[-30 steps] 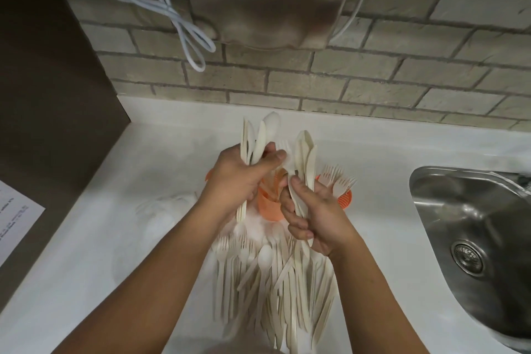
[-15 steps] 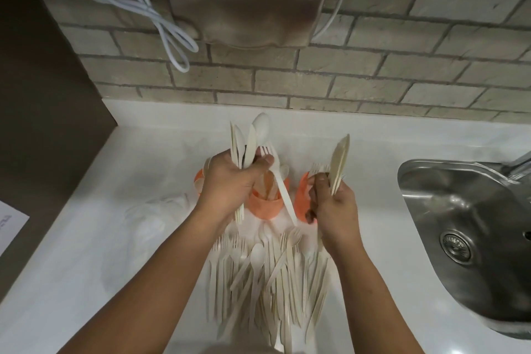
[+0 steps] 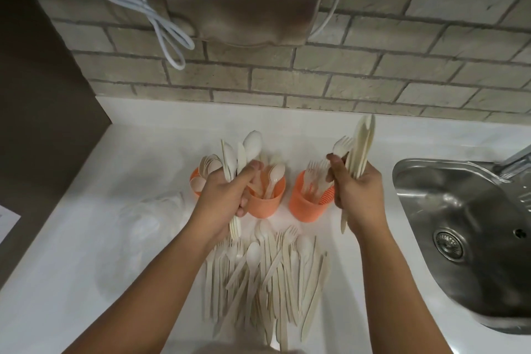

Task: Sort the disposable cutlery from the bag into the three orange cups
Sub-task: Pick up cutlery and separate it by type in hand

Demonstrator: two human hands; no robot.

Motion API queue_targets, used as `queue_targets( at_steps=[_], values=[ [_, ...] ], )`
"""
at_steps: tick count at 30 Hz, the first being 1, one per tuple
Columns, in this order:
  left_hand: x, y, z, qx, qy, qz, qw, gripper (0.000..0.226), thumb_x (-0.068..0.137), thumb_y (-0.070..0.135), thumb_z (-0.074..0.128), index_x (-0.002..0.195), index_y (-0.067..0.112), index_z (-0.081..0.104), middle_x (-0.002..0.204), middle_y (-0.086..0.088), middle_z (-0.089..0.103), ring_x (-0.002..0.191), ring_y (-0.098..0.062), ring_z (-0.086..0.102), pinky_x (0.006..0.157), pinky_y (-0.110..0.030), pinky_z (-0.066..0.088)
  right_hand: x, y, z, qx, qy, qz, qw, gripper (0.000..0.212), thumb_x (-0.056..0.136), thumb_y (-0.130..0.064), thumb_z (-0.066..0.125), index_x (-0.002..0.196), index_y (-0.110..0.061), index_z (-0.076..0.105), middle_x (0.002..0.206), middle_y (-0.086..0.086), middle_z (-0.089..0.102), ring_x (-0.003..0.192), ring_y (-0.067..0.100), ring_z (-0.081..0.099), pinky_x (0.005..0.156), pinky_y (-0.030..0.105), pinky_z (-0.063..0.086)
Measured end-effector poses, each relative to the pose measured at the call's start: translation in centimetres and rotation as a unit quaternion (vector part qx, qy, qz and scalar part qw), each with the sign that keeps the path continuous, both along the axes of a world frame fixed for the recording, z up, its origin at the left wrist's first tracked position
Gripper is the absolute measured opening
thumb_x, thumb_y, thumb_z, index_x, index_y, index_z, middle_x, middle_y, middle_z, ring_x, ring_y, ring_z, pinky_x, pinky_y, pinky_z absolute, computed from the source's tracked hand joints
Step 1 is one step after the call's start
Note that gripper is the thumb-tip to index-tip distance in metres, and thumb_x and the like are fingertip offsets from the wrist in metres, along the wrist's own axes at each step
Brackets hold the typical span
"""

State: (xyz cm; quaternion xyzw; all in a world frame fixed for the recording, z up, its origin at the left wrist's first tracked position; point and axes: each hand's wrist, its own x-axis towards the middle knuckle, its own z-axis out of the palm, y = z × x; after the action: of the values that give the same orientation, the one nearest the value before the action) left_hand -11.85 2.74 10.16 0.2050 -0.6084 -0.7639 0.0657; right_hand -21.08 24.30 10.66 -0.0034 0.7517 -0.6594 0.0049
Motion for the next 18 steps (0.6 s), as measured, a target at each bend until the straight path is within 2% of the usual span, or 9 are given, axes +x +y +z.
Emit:
queue_targets(
  at_steps=[3,5,6,8,9,11,13,15,18],
  values=[
    [0.6,-0.1,-0.5,0.000,-0.003,-0.017,1.000,0.045,0.094,0.042,0.073,0.108,0.000,0.071,0.077,-0.013,0.036,0.052,-0.016,0.029,0.045,-0.024,0.025,-0.7,0.3,-1.0,0.066,0.004,-0.010,0.998,0.025,0.099,-0.033,0.063,0.113,-0.014,0.072,0.075,0.005,0.073,0.051,0.013,0.055,0.056,0.031,0.046],
    [0.8,-0.1,-0.4,-0.011,0.004,-0.019,1.000,0.034,0.095,0.037,0.074,0.106,0.004,0.072,0.075,-0.012,0.035,0.054,-0.017,0.027,0.045,-0.025,0.023,-0.3,0.4,-1.6,0.095,0.004,-0.022,0.995,0.036,0.095,-0.045,0.062,0.128,-0.032,0.062,0.094,0.004,0.074,0.073,0.015,0.062,0.071,0.040,0.055],
    [0.8,-0.2,-0.3,-0.015,0.001,-0.017,1.000,0.021,0.096,0.031,0.072,0.103,0.011,0.076,0.073,-0.010,0.038,0.055,-0.017,0.027,0.045,-0.025,0.023,-0.1,0.3,-1.8,0.082,0.006,-0.024,0.996,0.034,0.093,-0.049,0.062,0.125,-0.036,0.060,0.093,0.000,0.069,0.076,0.017,0.061,0.072,0.043,0.054],
    [0.8,-0.4,-0.1,-0.011,0.001,-0.010,1.000,0.010,0.098,0.024,0.071,0.091,0.023,0.078,0.068,-0.003,0.042,0.054,-0.017,0.027,0.045,-0.025,0.022,0.9,-0.6,-1.4,0.000,0.008,0.001,1.000,0.015,0.098,-0.041,0.063,0.103,-0.028,0.058,0.072,-0.003,0.056,0.056,0.017,0.050,0.055,0.034,0.046],
    [0.9,-0.4,0.0,-0.006,0.004,-0.007,1.000,0.014,0.098,0.024,0.071,0.085,0.027,0.076,0.065,0.000,0.041,0.054,-0.016,0.027,0.045,-0.025,0.022,1.3,-1.4,-1.4,-0.058,-0.010,0.024,0.998,0.020,0.101,-0.032,0.062,0.088,-0.021,0.053,0.060,-0.003,0.046,0.046,0.017,0.040,0.049,0.029,0.037],
    [1.2,-0.2,0.2,0.007,0.004,-0.012,1.000,0.015,0.097,0.026,0.072,0.082,0.025,0.071,0.062,0.003,0.041,0.053,-0.014,0.030,0.043,-0.024,0.023,2.4,-3.5,-0.3,-0.178,-0.057,0.071,0.980,0.043,0.104,-0.023,0.059,0.071,-0.018,0.033,0.054,-0.002,0.029,0.042,0.014,0.023,0.045,0.023,0.022],
    [1.7,0.0,0.2,0.004,-0.007,-0.021,1.000,0.016,0.096,0.027,0.073,0.086,0.017,0.066,0.064,0.003,0.050,0.054,-0.012,0.043,0.043,-0.023,0.029,2.9,-5.5,0.6,-0.268,-0.080,0.074,0.957,0.049,0.105,-0.023,0.058,0.070,-0.020,0.022,0.055,-0.001,0.019,0.043,0.013,0.016,0.043,0.023,0.014],
    [2.6,0.4,-0.1,0.015,-0.037,-0.025,0.999,0.014,0.096,0.028,0.073,0.091,0.016,0.069,0.077,0.001,0.066,0.065,-0.013,0.061,0.048,-0.024,0.039,3.0,-7.1,1.4,-0.330,-0.084,0.068,0.938,0.050,0.105,-0.025,0.056,0.067,-0.022,0.023,0.056,0.000,0.015,0.042,0.012,0.014,0.041,0.023,0.014],
    [3.9,1.3,-1.0,0.096,-0.075,-0.008,0.992,0.022,0.098,0.028,0.070,0.116,0.015,0.073,0.107,-0.011,0.078,0.092,-0.027,0.077,0.069,-0.031,0.060,3.5,-9.1,2.1,-0.359,-0.072,0.085,0.927,0.050,0.105,-0.027,0.056,0.063,-0.020,0.029,0.053,0.002,0.018,0.040,0.013,0.019,0.038,0.024,0.023]
  ],
)
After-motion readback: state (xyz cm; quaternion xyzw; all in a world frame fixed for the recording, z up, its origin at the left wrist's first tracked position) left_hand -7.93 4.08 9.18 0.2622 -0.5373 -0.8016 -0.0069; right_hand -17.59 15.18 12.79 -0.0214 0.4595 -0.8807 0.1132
